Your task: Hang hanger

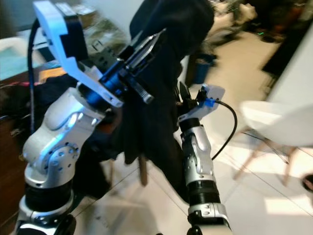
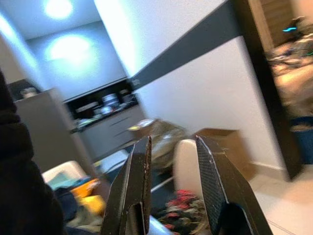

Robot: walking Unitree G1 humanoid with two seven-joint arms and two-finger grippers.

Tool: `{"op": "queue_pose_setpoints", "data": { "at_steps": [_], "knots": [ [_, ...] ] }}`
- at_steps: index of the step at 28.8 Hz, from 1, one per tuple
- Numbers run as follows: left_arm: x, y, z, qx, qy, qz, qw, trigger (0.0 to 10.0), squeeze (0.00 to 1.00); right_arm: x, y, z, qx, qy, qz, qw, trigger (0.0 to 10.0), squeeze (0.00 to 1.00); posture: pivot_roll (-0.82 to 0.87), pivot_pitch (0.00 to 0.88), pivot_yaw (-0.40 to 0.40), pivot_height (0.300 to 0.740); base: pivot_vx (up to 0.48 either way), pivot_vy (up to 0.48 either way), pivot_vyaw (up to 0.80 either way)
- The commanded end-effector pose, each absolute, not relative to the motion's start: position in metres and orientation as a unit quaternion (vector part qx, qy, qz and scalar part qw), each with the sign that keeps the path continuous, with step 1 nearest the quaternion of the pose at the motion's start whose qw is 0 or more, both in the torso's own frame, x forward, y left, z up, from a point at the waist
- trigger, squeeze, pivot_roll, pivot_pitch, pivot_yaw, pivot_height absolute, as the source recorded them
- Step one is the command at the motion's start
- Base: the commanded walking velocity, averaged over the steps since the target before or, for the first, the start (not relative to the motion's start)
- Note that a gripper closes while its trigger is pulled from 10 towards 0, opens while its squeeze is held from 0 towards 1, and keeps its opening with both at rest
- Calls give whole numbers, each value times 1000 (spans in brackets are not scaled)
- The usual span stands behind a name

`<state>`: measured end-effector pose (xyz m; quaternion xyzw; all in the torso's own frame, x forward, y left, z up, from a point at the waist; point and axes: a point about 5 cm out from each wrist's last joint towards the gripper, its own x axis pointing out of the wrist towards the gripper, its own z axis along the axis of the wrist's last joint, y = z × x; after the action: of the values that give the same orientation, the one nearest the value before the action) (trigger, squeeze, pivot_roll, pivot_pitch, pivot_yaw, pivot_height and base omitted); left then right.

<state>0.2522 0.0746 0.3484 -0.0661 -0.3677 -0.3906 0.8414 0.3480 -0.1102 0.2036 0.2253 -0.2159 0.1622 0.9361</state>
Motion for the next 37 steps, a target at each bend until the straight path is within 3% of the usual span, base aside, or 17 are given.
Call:
{"op": "queue_pose_setpoints", "data": {
  "at_steps": [1, 4, 5, 6, 7, 8, 9, 10, 12, 13, 15, 26, 32, 37],
  "knots": [
    [256, 84, 343, -59, -364, -375, 851, 10000, 0, 347, -111, 199, 235, -210, 159, 936, 10000, 0, 39, 90, -32, 740, 0, 0, -800],
    [258, 87, 340, -57, -357, -368, 857, 10000, 0, 347, -111, 198, 235, -209, 159, 936, 10000, 0, 39, 90, -32, 740, 0, 0, -800],
    [269, 96, 326, -45, -330, -341, 879, 10000, 0, 347, -111, 196, 231, -206, 160, 937, 10000, 0, 31, 78, -26, 740, 0, 0, -800],
    [269, 96, 326, -45, -330, -341, 879, 10000, 0, 347, -111, 196, 231, -206, 160, 937, 10000, 0, 31, 78, -26, 740, 0, 0, -800],
    [290, 102, 304, -5, -274, -298, 915, 10000, 0, 346, -111, 193, 224, -200, 160, 940, 10000, 0, 28, 75, -24, 740, 0, 0, -800],
    [290, 102, 304, -5, -274, -298, 915, 10000, 0, 346, -111, 193, 224, -200, 160, 940, 10000, 0, 28, 75, -24, 740, 0, 0, -800],
    [309, 110, 279, 36, -208, -259, 942, 10000, 0, 346, -112, 189, 219, -193, 157, 944, 10000, 0, 28, 70, -24, 740, 0, 0, -800],
    [309, 110, 279, 36, -208, -259, 942, 10000, 0, 346, -112, 189, 219, -193, 157, 944, 10000, 0, 28, 70, -24, 740, 0, 0, -800],
    [333, 136, 233, 110, -86, -160, 977, 10000, 0, 349, -114, 170, 179, -137, 137, 965, 10000, 0, 21, 62, -21, 740, 0, 0, -800],
    [333, 136, 233, 110, -86, -160, 977, 10000, 0, 349, -114, 170, 179, -137, 137, 965, 10000, 0, 21, 62, -21, 740, 0, 0, -800],
    [337, 157, 194, 134, -6, -92, 987, 10000, 0, 349, -123, 144, 149, -69, 92, 982, 10000, 0, 13, 52, -24, 740, 0, 0, -800],
    [326, 155, 146, 75, 48, -81, 993, 10000, 0, 336, -135, 112, 125, -24, 60, 990, 10000, 0, -6, 38, -16, 740, 0, 0, -800],
    [325, 153, 133, 69, 60, -67, 994, 10000, 0, 329, -134, 100, 114, -4, 52, 992, 10000, 0, -1, 63, -31, 740, 0, 0, -800],
    [322, 139, 133, 79, 23, -100, 992, 10000, 0, 326, -131, 88, 99, 24, 48, 994, 10000, 0, -9, 56, -26, 740, 0, 0, -800]
  ]
}}
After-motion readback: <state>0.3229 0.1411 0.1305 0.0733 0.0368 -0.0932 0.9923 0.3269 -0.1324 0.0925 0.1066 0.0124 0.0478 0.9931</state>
